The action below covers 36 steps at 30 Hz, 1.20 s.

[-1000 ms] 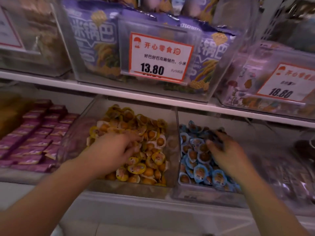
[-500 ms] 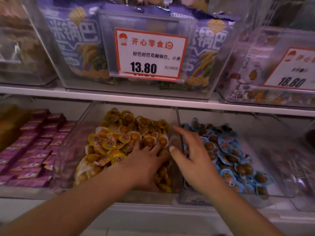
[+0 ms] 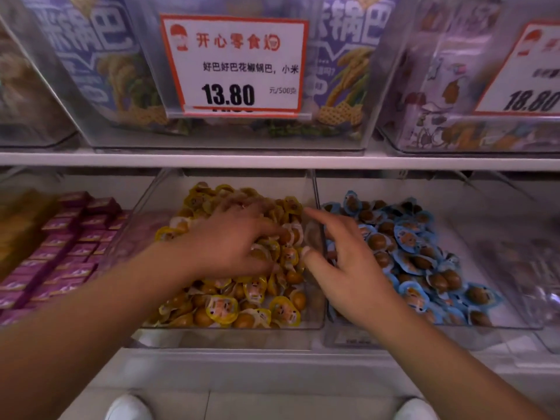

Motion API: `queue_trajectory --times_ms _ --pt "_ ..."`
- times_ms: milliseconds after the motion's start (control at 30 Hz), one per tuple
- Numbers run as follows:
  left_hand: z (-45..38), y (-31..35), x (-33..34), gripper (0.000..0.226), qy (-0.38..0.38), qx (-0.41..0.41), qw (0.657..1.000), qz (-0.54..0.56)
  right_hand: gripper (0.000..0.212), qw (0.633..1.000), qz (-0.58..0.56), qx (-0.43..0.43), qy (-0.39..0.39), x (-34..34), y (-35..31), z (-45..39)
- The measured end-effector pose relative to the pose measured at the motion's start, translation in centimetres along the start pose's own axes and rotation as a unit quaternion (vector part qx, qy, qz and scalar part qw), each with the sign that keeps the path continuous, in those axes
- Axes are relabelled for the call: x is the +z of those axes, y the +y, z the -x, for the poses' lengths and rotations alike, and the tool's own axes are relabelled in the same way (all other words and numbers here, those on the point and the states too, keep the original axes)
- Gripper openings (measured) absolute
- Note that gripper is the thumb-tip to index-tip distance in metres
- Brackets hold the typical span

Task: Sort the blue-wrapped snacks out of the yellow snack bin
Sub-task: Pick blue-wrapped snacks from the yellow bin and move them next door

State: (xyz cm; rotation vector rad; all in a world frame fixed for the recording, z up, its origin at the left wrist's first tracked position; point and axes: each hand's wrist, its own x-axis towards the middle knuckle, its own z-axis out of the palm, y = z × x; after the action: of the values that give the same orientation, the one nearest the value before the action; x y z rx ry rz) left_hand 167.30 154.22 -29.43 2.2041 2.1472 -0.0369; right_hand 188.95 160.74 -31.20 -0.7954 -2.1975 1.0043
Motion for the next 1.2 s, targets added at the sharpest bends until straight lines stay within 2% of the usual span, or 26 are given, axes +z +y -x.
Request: queue_trajectory --times_ms 67,133,233,300,400,533,600,700,800,900,1000,1067,1133,1167,1200 --pt "1.3 1.9 0.2 0.076 -0.039 0.069 0.995 0.069 0.056 1.0 0.004 -0.003 0.004 0.0 -0.1 0.0" --pt "1.9 3.7 1.5 0.069 -0.077 0.122 0.988 0.059 0.055 1.0 0.006 -0.002 0.006 0.0 -0.2 -0.1" --pt "1.2 5.0 3.8 0.073 -0.091 0.095 0.988 -0.075 0.054 1.0 0.004 0.002 0.004 0.0 -0.3 0.0" --pt "0.2 5.2 4.0 0.072 -0.087 0.068 0.987 -0.114 0.054 1.0 0.004 0.0 0.001 0.0 -0.3 0.0" --pt "-1.1 4.3 3.2 0.051 -0.025 0.082 0.982 -0.169 0.054 1.0 0.0 0.001 0.0 0.0 -0.1 0.0" --pt "-1.0 0.3 1.7 0.028 0.091 -0.024 0.992 -0.079 0.055 1.0 -0.006 -0.002 -0.004 0.0 -0.1 0.0" --pt "-0.8 -1.0 1.6 0.028 0.105 -0.06 0.991 -0.049 0.054 1.0 -0.003 -0.008 -0.002 0.0 0.0 -0.1" --pt "-0.5 -0.6 2.0 0.035 0.12 -0.061 0.989 -0.055 0.055 1.0 0.004 -0.006 0.003 0.1 0.2 -0.2" --pt "-0.6 1.7 1.7 0.042 0.162 0.013 0.987 -0.012 0.056 1.0 0.006 -0.007 0.009 0.2 0.4 -0.2" --pt "-0.8 4.2 2.2 0.035 0.067 0.132 0.987 -0.069 0.054 1.0 0.015 -0.016 0.01 0.2 0.6 -0.3" --pt "-1.0 4.9 3.3 0.059 -0.057 0.105 0.976 -0.181 0.054 1.0 0.017 -0.015 0.008 0.1 0.5 -0.2" --pt "-1.1 4.6 3.4 0.058 -0.06 0.089 0.974 -0.198 0.054 1.0 0.015 -0.014 0.006 0.1 0.4 -0.2" --pt "-1.1 4.3 3.1 0.044 -0.034 0.081 0.979 -0.183 0.055 1.0 0.014 -0.015 0.005 0.1 0.4 -0.2" --pt "-0.8 4.2 2.9 0.04 -0.021 0.068 0.987 -0.143 0.055 1.0 0.011 -0.015 0.004 0.1 0.4 -0.2" --pt "-0.2 4.1 2.6 0.037 0.003 0.044 0.997 -0.059 0.055 1.0 0.007 -0.013 0.003 0.0 0.4 -0.2"
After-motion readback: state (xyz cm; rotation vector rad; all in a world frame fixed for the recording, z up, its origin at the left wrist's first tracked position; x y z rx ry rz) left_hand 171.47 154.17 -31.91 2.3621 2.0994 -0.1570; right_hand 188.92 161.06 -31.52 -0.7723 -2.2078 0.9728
